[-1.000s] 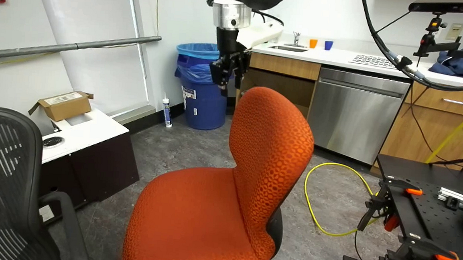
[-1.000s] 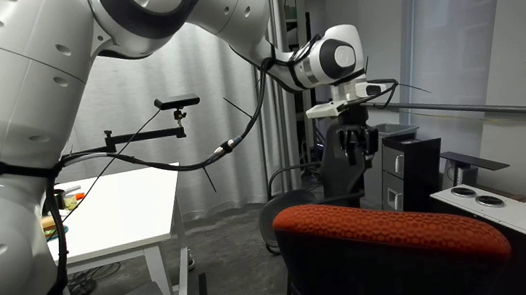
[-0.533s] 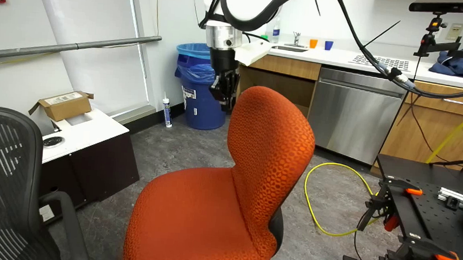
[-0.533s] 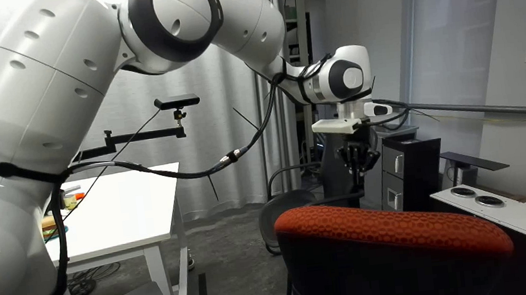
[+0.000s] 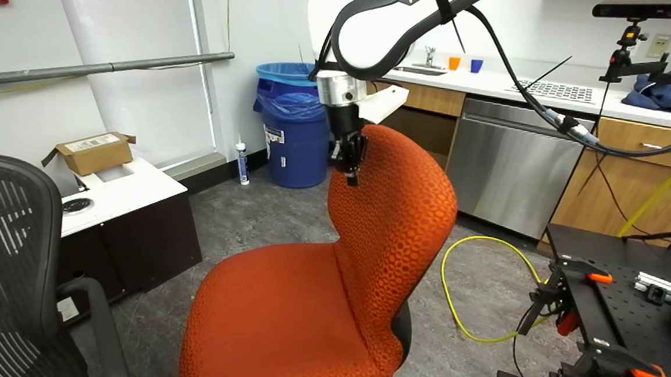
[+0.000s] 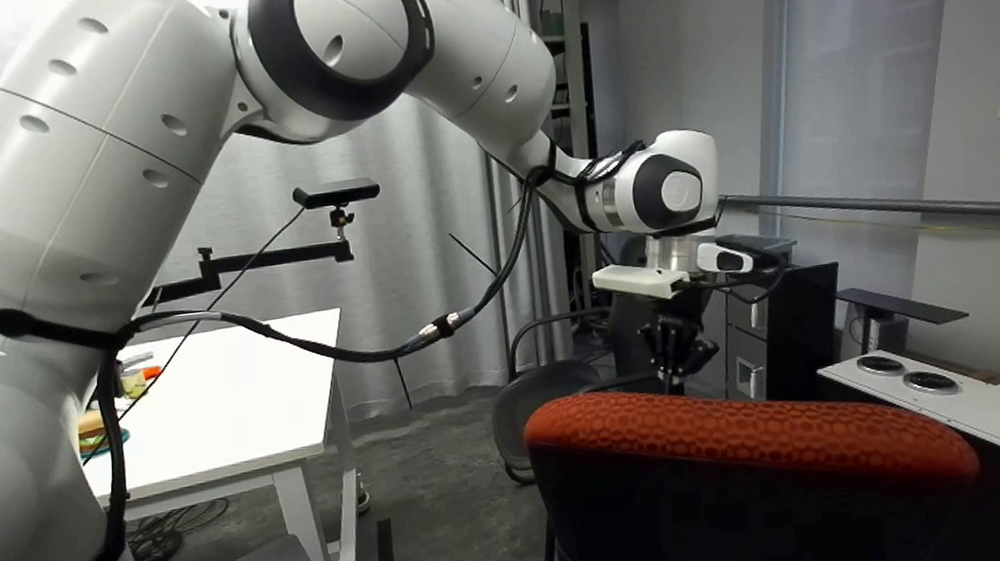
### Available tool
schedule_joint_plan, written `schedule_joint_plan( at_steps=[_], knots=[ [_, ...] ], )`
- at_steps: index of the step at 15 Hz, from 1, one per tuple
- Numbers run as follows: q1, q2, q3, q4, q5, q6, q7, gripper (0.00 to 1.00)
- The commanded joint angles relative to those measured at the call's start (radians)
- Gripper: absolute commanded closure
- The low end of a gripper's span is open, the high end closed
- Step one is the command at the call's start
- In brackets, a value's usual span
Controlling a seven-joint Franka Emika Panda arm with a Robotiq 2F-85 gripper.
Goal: Move the orange chair towards you
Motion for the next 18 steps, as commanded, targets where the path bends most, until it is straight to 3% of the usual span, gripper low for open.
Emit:
schedule_joint_plan(
  at_steps=[1, 7, 13, 18],
  knots=[
    [0.002, -0.141, 0.017, -0.171, 0.046, -0.018, 0.027, 1.0],
    [-0.01, -0.284, 0.023, -0.351, 0.105, 0.001, 0.03, 1.0],
    [-0.028, -0.334, 0.011, -0.433, 0.108, 0.043, 0.014, 1.0],
    [-0.039, -0.348, 0.01, -0.452, 0.173, 0.048, 0.047, 1.0]
  ],
)
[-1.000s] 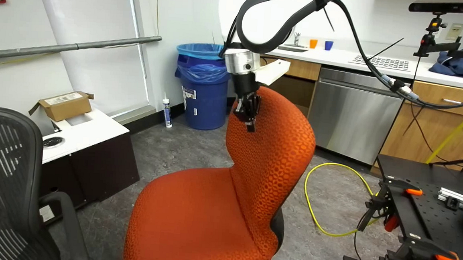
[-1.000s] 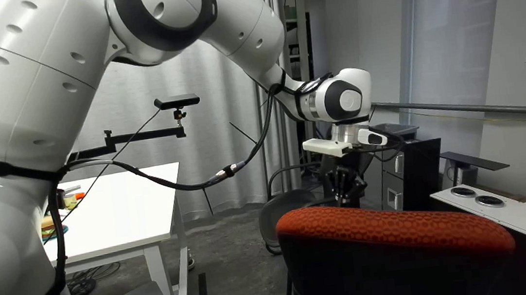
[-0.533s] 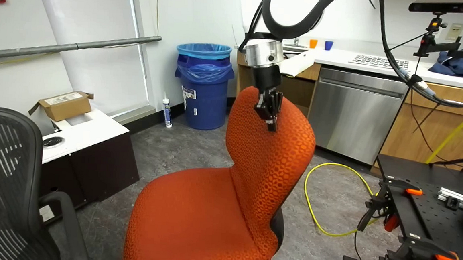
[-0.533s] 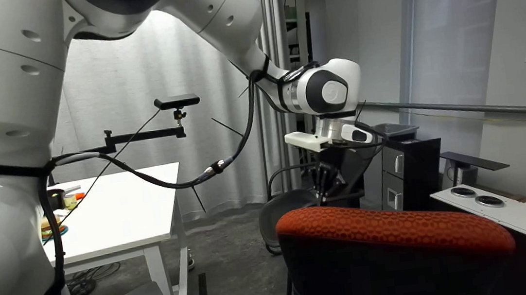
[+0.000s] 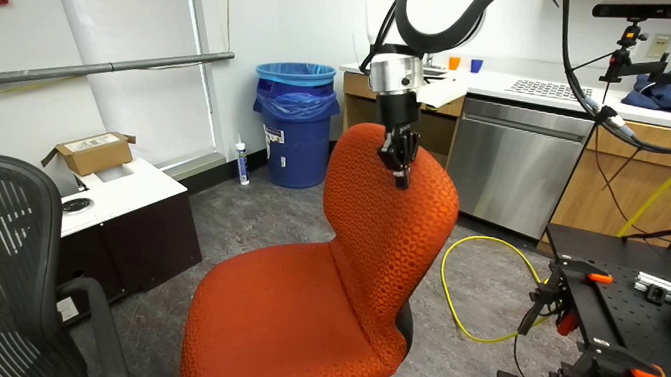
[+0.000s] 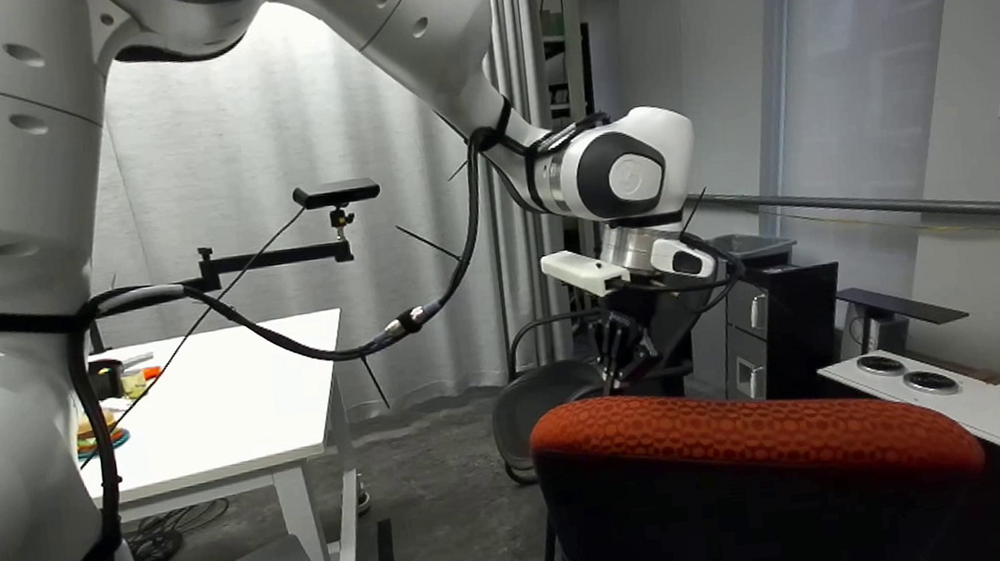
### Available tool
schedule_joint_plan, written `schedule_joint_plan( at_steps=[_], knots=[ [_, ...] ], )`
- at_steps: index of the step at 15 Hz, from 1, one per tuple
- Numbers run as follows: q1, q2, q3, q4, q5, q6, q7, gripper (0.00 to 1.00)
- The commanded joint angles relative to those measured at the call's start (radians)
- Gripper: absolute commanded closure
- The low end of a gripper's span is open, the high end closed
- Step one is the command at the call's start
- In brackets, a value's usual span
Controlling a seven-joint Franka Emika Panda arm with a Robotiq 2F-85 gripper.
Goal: Move the orange chair towards you
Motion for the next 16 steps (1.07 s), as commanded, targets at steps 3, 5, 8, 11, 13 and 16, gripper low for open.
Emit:
schedule_joint_plan(
  at_steps=[3, 5, 8, 11, 13, 16],
  knots=[
    [-0.013, -0.051, -0.001, -0.062, 0.097, 0.002, 0.036, 1.0],
    [-0.012, -0.056, -0.002, -0.074, 0.104, 0.015, 0.036, 1.0],
    [-0.008, -0.059, -0.007, -0.079, 0.076, 0.015, 0.026, 1.0],
    [-0.01, -0.059, -0.007, -0.079, 0.049, 0.012, -0.021, 1.0],
    [-0.013, -0.059, -0.005, -0.077, 0.051, 0.001, -0.044, 1.0],
    [-0.009, -0.059, -0.011, -0.076, 0.019, -0.006, -0.048, 1.0]
  ],
)
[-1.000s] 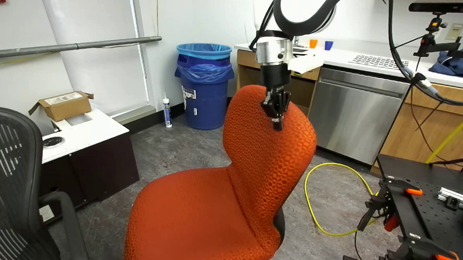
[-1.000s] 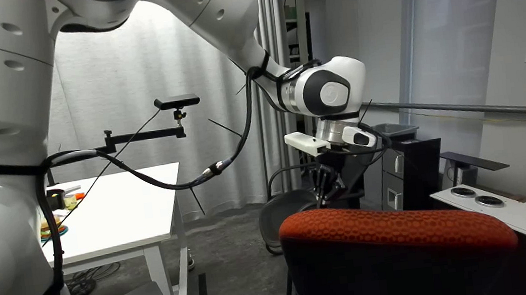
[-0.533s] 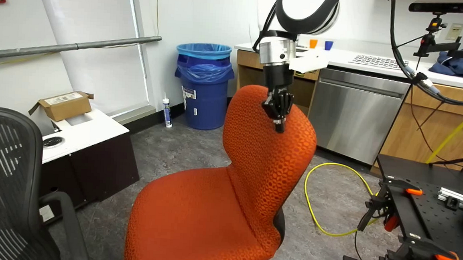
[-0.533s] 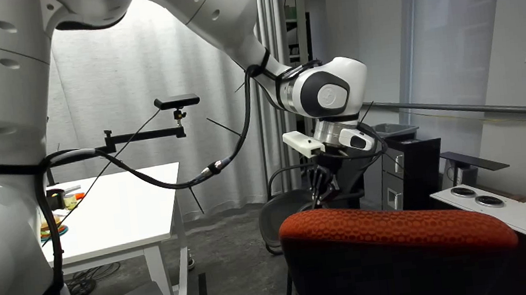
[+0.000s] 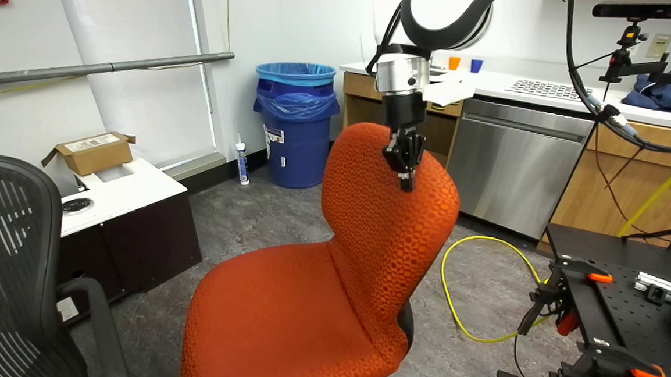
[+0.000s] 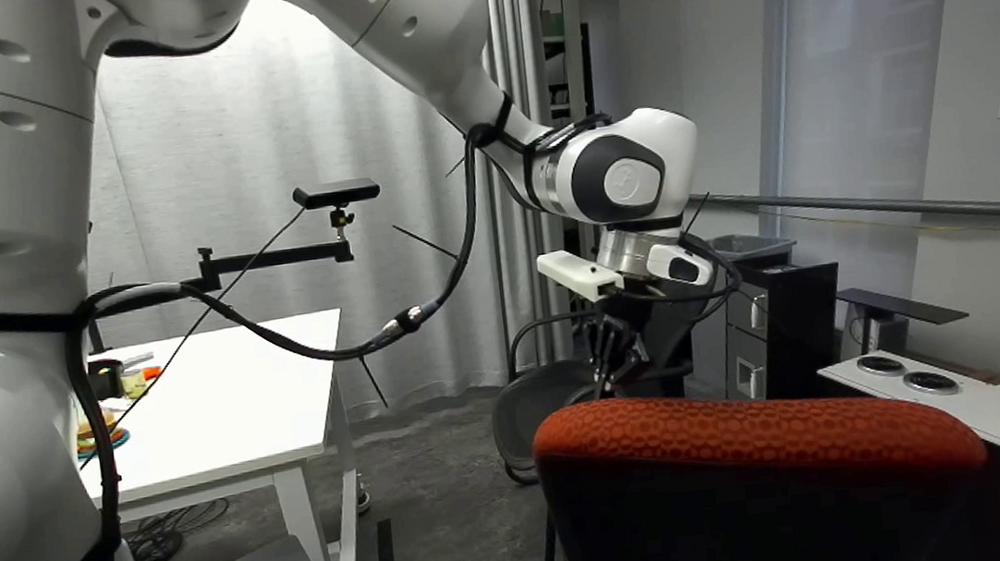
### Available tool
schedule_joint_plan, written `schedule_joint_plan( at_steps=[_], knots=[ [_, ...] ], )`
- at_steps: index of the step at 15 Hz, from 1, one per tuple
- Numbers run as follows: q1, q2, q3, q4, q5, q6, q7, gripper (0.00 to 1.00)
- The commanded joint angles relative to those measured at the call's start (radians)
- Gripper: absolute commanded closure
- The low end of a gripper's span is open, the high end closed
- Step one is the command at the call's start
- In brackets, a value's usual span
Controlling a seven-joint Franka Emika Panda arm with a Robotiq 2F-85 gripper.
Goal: Move the orange chair towards you
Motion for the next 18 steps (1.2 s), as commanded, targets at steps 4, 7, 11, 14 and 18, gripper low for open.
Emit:
schedule_joint_plan(
  at_steps=[4, 7, 11, 14, 18],
  knots=[
    [0.003, -0.038, -0.012, -0.039, -0.093, -0.015, -0.002, 1.0],
    [0.008, -0.04, -0.019, -0.04, -0.12, -0.011, 0.037, 1.0],
    [0.021, -0.039, -0.032, -0.037, -0.168, -0.023, 0.135, 1.0],
    [0.035, -0.039, -0.043, -0.036, -0.227, -0.027, 0.239, 1.0],
    [0.058, -0.036, -0.056, -0.023, -0.335, -0.088, 0.356, 1.0]
  ],
)
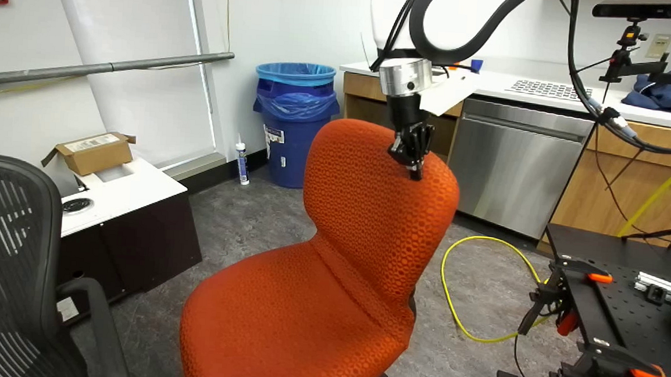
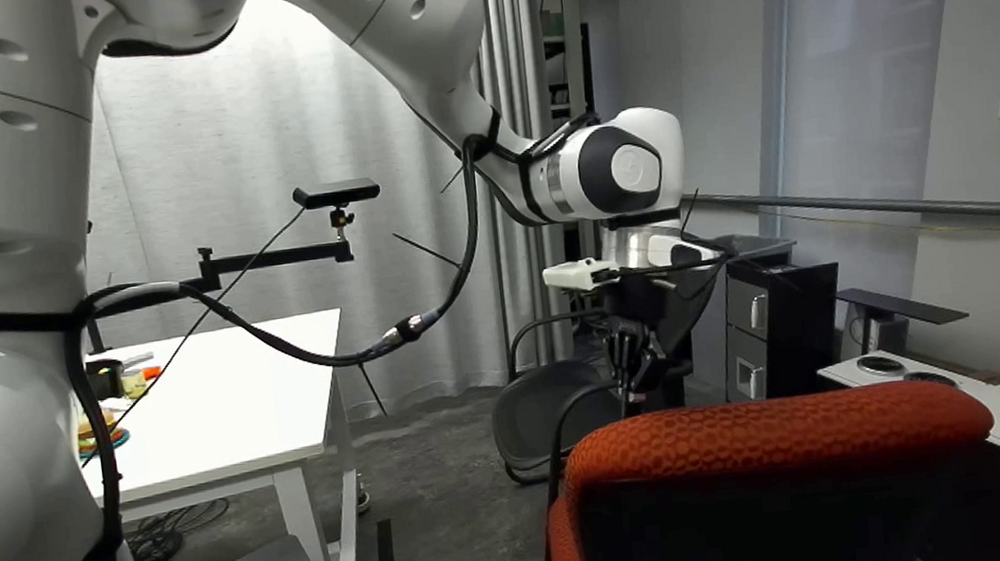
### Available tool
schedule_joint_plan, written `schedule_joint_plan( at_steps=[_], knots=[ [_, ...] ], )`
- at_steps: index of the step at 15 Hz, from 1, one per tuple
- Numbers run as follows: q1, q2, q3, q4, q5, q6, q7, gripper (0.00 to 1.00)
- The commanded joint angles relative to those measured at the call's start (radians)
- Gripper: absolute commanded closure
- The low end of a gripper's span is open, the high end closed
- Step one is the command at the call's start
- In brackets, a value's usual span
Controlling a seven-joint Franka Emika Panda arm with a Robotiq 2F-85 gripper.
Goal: Move the orange chair towards you
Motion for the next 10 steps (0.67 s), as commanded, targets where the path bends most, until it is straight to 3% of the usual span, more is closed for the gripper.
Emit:
schedule_joint_plan(
  at_steps=[1, 5, 10],
  knots=[
    [0.044, -0.03, -0.035, -0.017, -0.118, -0.092, 0.132, 1.0],
    [0.066, -0.027, -0.038, -0.005, -0.213, -0.192, 0.241, 1.0],
    [0.063, -0.022, -0.027, 0.002, -0.272, -0.287, 0.289, 1.0]
  ],
)
